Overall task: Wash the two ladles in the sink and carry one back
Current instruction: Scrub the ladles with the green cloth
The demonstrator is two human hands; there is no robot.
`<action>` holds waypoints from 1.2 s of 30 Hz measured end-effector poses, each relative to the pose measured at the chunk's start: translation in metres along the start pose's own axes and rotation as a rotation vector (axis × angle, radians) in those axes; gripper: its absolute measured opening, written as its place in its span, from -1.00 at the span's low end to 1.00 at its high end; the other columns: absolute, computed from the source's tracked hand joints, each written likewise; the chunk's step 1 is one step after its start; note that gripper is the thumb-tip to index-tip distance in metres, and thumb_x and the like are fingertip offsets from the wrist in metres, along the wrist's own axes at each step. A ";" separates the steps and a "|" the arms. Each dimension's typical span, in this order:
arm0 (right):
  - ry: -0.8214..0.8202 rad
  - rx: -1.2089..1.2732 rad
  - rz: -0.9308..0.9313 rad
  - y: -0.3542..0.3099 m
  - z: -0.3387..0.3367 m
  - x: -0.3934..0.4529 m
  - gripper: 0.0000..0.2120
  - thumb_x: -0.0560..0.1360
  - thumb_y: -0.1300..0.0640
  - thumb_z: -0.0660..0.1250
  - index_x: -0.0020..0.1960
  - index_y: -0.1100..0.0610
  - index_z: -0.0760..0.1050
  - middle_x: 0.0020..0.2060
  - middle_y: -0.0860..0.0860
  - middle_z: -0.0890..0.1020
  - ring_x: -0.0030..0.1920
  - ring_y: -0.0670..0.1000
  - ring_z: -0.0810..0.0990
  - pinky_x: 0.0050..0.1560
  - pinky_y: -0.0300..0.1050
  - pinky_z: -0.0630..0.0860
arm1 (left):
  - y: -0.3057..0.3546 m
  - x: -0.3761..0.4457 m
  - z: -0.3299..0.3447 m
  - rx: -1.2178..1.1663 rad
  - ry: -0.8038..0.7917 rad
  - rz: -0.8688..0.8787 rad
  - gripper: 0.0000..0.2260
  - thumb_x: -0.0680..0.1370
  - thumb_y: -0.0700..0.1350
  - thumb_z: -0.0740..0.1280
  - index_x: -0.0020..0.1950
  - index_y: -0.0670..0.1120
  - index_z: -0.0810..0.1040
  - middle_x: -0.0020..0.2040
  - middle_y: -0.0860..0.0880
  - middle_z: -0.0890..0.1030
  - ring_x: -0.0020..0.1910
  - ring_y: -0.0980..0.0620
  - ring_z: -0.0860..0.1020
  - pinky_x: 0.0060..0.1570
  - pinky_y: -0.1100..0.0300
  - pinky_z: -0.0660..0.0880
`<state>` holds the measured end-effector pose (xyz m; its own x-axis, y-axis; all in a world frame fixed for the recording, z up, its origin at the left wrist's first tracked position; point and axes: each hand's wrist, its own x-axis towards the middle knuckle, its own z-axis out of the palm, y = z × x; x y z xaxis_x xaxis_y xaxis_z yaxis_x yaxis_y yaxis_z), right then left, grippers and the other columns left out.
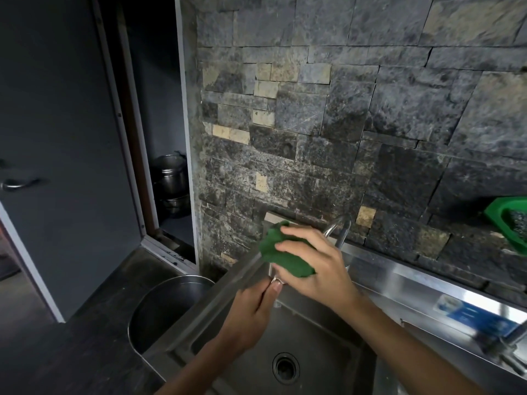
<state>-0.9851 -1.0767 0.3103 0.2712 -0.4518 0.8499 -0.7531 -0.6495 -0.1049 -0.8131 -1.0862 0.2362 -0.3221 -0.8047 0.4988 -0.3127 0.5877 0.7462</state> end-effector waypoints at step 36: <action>0.057 -0.577 0.338 -0.048 -0.077 -0.101 -0.73 0.49 0.07 0.49 0.19 0.03 0.67 0.29 0.11 0.60 0.31 0.17 0.57 0.20 0.22 0.51 | 0.043 -0.034 0.088 0.098 -0.228 0.269 -0.74 0.54 0.07 0.16 -0.19 -0.05 0.52 -0.32 -0.06 0.65 -0.31 -0.10 0.62 -0.30 0.14 0.44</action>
<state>-1.0219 -0.9529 0.2695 -0.0558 -0.5297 0.8464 -0.9951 -0.0394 -0.0903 -0.8942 -1.0261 0.2121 -0.5915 -0.5875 0.5523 -0.2703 0.7898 0.5506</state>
